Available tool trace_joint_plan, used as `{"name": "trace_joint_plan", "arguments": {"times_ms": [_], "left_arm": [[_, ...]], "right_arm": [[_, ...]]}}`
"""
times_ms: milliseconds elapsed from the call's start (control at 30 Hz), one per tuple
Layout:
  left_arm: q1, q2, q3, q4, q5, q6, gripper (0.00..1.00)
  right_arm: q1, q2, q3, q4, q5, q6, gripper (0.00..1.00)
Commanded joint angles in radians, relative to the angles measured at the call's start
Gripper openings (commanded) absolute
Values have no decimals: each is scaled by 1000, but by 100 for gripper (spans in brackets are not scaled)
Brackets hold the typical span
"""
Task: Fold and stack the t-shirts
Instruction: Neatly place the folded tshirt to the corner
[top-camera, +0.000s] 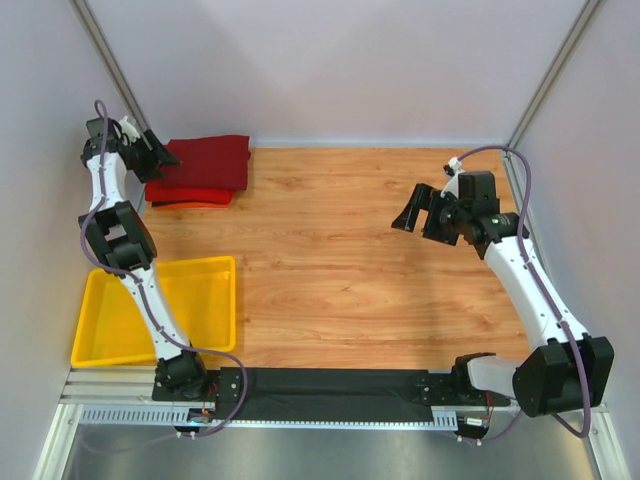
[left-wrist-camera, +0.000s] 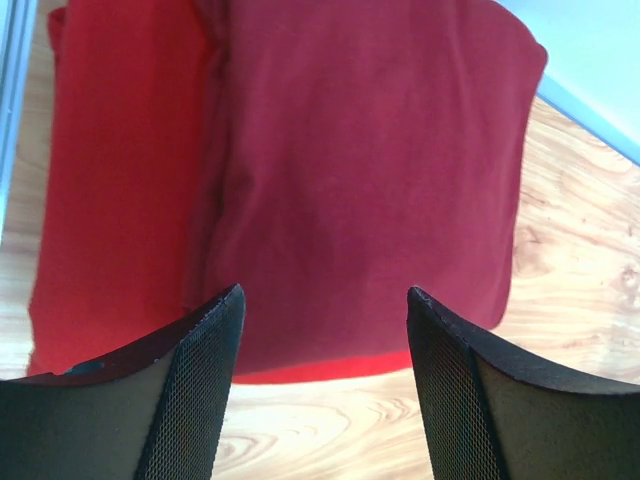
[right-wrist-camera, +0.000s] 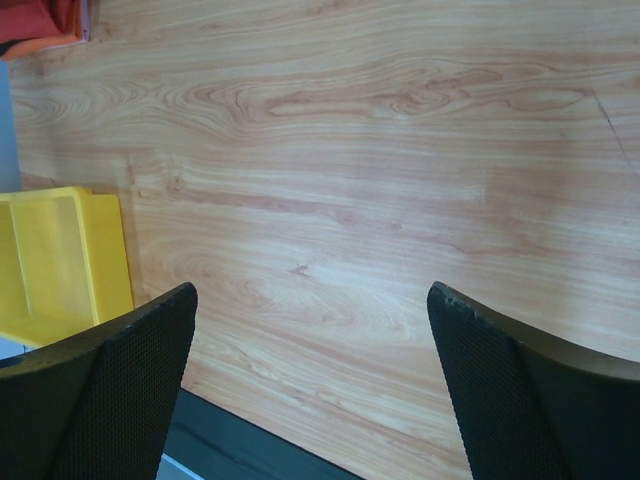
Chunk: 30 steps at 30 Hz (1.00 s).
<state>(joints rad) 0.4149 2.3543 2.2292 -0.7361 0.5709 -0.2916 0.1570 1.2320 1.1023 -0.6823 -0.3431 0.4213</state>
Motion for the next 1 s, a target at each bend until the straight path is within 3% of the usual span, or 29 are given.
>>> {"name": "trace_joint_plan", "arguments": {"times_ms": [0, 533, 700, 967], "left_arm": [[18, 19, 46, 61, 44, -7, 73], [18, -12, -26, 184, -118, 19, 74], [18, 25, -22, 231, -65, -15, 74], [16, 89, -2, 231, -17, -57, 65]], "right_arm": [[6, 6, 67, 15, -16, -30, 98], [6, 7, 56, 35, -25, -27, 98], [6, 11, 62, 27, -17, -30, 98], [6, 27, 74, 29, -17, -26, 98]]}}
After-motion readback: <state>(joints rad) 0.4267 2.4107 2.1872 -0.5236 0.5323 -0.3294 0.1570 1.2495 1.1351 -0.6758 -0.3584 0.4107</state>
